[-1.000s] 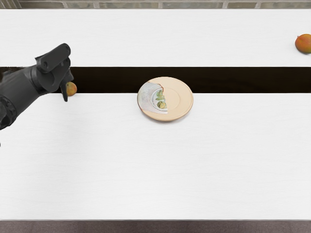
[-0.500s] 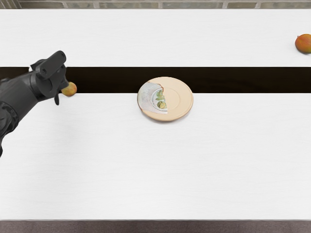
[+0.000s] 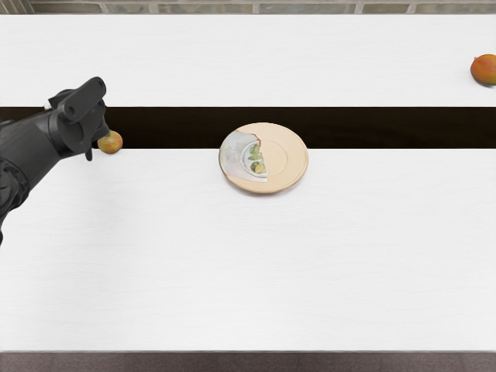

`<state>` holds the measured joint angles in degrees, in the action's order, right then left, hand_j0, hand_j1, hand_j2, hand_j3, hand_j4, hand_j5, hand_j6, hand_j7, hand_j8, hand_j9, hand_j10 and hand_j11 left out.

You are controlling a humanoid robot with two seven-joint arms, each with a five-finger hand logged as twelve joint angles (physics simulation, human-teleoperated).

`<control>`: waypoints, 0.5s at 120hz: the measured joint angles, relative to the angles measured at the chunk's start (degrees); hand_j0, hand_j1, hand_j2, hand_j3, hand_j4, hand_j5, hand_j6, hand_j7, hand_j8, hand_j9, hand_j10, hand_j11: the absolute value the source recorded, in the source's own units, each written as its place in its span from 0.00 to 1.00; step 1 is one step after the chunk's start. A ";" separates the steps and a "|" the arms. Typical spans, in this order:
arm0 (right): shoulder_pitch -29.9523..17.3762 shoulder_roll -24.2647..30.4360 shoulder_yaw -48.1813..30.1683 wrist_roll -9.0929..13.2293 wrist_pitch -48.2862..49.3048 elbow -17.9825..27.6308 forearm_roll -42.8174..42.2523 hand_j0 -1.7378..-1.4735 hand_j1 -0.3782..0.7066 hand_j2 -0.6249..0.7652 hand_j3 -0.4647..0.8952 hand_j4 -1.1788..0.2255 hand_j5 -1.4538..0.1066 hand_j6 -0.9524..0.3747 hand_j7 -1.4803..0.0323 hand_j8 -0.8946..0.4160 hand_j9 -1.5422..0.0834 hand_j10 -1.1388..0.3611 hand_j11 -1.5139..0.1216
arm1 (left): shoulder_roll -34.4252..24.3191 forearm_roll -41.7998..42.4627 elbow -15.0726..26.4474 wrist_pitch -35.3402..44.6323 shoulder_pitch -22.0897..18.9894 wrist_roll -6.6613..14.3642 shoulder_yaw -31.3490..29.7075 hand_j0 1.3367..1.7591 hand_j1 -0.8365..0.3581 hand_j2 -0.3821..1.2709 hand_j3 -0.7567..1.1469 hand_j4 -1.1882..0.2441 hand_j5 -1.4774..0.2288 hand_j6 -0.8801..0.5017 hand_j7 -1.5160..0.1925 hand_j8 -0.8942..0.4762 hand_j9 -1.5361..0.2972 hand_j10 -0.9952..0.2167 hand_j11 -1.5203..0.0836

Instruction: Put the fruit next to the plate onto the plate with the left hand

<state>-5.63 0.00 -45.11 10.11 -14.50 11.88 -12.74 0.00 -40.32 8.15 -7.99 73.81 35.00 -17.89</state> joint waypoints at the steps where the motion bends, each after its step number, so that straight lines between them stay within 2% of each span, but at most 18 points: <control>1: 0.00 0.00 0.00 0.00 0.00 0.00 0.00 0.30 0.03 0.45 0.34 0.84 0.93 0.72 0.98 0.68 0.95 0.76 0.93 | 0.00 0.00 0.00 0.00 0.09 0.00 -0.02 0.76 0.81 0.25 0.40 0.70 0.73 0.50 0.75 0.52 0.71 0.67 0.80; 40: 0.00 0.00 -0.02 0.00 0.00 0.01 0.00 0.30 0.03 0.45 0.34 0.84 0.93 0.72 0.98 0.68 0.95 0.76 0.93 | 0.00 0.07 0.34 -0.44 1.42 0.00 -0.20 0.76 0.91 0.24 0.40 0.77 0.81 0.58 0.83 0.59 0.78 0.75 0.88; 60: 0.00 0.00 0.00 0.00 0.00 0.01 0.00 0.30 0.03 0.45 0.34 0.84 0.93 0.72 0.98 0.68 0.95 0.76 0.93 | 0.00 0.08 2.00 -0.52 2.11 0.00 -0.19 0.76 0.94 0.24 0.40 0.79 0.82 0.59 0.85 0.61 0.80 0.77 0.90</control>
<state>-5.63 0.00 -45.11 10.11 -14.50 11.89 -12.74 0.00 -40.24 10.14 -8.50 75.92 35.00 -18.08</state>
